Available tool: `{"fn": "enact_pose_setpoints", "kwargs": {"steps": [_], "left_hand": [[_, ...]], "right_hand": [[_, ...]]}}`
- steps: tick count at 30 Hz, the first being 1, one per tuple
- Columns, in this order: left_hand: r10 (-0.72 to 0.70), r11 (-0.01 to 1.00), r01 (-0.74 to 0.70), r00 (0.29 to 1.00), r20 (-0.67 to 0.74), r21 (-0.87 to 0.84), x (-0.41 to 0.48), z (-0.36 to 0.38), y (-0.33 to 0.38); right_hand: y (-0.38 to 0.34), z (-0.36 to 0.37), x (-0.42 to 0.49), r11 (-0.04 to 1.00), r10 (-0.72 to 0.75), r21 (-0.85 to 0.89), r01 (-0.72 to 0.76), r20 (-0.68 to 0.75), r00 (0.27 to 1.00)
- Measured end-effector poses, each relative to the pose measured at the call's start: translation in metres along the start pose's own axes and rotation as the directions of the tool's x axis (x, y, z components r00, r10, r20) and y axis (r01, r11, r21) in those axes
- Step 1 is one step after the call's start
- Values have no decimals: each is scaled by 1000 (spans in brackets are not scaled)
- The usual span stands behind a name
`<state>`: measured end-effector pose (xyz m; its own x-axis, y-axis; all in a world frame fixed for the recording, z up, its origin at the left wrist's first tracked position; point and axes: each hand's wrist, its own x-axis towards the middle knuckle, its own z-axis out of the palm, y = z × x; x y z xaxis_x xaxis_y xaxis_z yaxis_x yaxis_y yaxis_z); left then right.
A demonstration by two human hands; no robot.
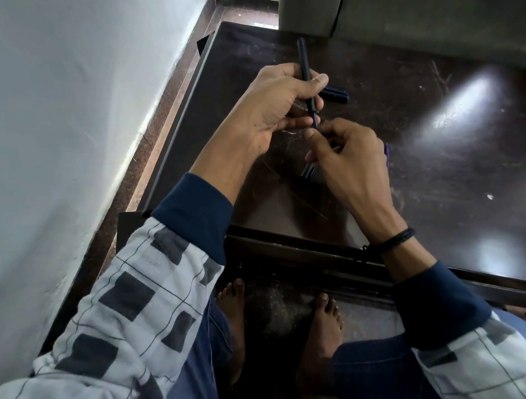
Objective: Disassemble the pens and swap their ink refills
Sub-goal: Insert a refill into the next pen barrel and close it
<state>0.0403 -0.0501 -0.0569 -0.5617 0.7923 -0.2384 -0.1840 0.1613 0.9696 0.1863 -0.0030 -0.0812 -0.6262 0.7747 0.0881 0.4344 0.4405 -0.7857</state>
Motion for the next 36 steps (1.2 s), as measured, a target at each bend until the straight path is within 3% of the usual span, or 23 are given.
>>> {"fn": "enact_pose_setpoints", "kwargs": {"steps": [13,18,31,36], "left_hand": [[-5,998,8,999,47,-61,-3,0,3],[9,999,-5,996,89,-47,-4,-2,5],[22,999,-19,988,153,-27,-6,-4,7],[33,997,-25,994,106,-71,-4,-5,5]], "right_hand": [[1,-2,1,998,11,56,-8,-54,998],[2,-3,2,998,21,66,-19,-28,999],[6,-9,6,942,97,314,-117,80,992],[5,-12,9,942,80,320,-105,89,993]]}}
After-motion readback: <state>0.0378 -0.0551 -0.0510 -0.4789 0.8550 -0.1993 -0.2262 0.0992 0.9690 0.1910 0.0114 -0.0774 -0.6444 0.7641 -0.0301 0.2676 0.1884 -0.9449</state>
